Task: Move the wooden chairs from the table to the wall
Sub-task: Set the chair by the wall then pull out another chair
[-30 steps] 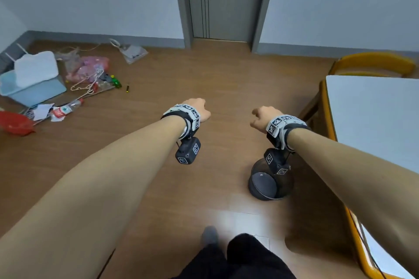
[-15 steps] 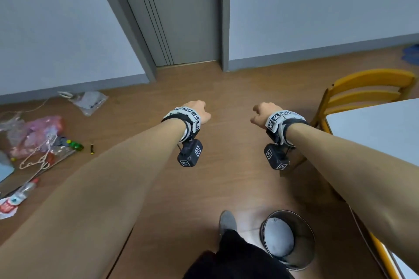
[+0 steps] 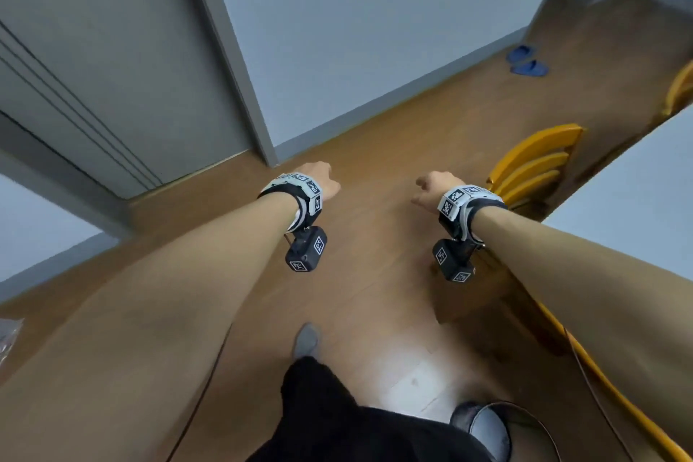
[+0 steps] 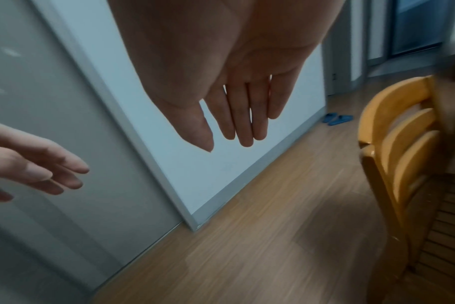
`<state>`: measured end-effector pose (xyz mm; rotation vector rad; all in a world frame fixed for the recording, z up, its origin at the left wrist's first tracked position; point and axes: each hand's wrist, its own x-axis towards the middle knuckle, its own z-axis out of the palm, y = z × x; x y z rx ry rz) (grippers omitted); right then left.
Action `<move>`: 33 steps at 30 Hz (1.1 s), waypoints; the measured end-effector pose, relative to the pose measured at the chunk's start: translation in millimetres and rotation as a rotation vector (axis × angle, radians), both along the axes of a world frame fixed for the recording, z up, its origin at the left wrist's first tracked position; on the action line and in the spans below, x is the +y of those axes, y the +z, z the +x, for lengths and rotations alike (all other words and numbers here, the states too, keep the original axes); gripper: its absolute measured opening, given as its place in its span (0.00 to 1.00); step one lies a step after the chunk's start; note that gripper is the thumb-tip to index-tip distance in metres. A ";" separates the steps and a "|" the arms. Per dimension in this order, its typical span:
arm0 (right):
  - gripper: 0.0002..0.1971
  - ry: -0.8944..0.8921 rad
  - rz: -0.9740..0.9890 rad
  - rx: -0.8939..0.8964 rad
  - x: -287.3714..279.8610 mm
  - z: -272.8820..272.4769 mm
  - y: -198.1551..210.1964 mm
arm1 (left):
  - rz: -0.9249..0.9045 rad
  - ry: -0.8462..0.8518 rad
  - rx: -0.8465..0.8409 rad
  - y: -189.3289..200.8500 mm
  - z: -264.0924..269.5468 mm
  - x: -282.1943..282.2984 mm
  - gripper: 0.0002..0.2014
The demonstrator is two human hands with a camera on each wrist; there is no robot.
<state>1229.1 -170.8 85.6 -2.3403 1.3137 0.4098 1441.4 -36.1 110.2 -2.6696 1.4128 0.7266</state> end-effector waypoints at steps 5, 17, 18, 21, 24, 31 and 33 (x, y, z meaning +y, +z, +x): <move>0.26 -0.299 0.014 0.045 -56.0 -2.6 7.8 | 0.029 -0.253 0.042 1.3 33.5 -117.4 0.26; 0.24 -0.816 0.016 -0.015 -163.9 -63.4 -9.7 | 0.049 -0.660 0.081 -10.9 -22.3 -354.0 0.26; 0.24 -0.850 0.032 -0.015 -173.6 -68.9 -13.8 | 0.063 -0.689 0.077 -13.7 -31.8 -369.9 0.26; 0.23 -0.954 0.100 -0.023 -198.0 -80.3 -23.4 | 0.108 -0.788 0.079 -21.5 -56.0 -414.3 0.25; 0.20 -1.027 0.101 -0.040 -230.3 -91.4 -30.5 | 0.108 -0.855 0.082 -26.6 -75.8 -467.4 0.24; 0.27 -1.286 0.156 -0.093 -276.2 -106.7 -44.6 | 0.167 -1.063 0.048 -46.9 -130.9 -571.4 0.24; 0.29 -1.379 0.178 -0.112 -287.0 -107.5 -53.5 | 0.177 -1.167 0.027 -54.8 -154.5 -604.3 0.25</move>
